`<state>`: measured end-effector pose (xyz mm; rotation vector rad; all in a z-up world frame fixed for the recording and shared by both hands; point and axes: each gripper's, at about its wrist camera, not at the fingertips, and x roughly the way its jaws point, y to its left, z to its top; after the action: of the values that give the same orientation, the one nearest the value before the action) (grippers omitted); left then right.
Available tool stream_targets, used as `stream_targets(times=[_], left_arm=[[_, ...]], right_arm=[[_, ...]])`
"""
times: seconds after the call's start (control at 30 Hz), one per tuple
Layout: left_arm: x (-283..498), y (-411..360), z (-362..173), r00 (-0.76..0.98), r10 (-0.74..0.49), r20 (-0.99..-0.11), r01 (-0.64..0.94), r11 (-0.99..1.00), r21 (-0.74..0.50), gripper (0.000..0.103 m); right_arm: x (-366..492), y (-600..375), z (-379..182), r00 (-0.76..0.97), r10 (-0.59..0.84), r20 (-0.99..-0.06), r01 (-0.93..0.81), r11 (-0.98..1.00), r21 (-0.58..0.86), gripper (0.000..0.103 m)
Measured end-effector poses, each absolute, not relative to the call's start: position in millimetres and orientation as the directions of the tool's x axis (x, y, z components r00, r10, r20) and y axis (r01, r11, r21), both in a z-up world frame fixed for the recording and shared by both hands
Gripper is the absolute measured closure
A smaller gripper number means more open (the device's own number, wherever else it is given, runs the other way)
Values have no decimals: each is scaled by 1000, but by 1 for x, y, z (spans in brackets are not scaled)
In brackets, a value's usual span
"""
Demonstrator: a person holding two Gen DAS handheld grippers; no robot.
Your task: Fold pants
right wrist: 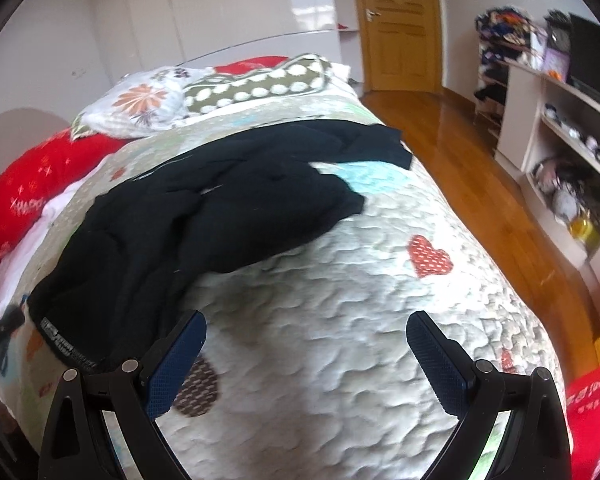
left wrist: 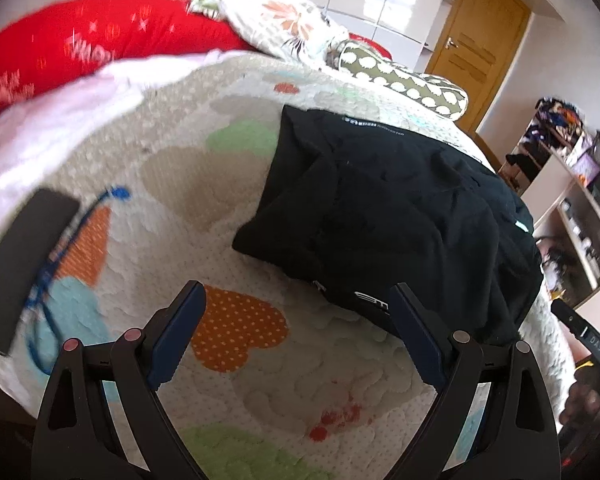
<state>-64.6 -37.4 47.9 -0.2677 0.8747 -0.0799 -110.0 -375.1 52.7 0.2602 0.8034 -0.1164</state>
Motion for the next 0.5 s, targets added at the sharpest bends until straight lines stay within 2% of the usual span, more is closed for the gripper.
stream_targets(times=[0.2,0.37,0.5], left_arm=[[-45,-37,29,588,-210,-781,-108,937,-333,10],[-28,-48,26,594,-226,-772,-87,936,-341,10],[-5,-63,22,578,-264,-772,-58,931,-361,10]], right_arm=[[-81,-403,39,682,80,-727,221,925,309,3],[-41,-414,28,675,153,-721,225,889,399,3],[-16,-410,25,696,139,-705,217,895,390,4]])
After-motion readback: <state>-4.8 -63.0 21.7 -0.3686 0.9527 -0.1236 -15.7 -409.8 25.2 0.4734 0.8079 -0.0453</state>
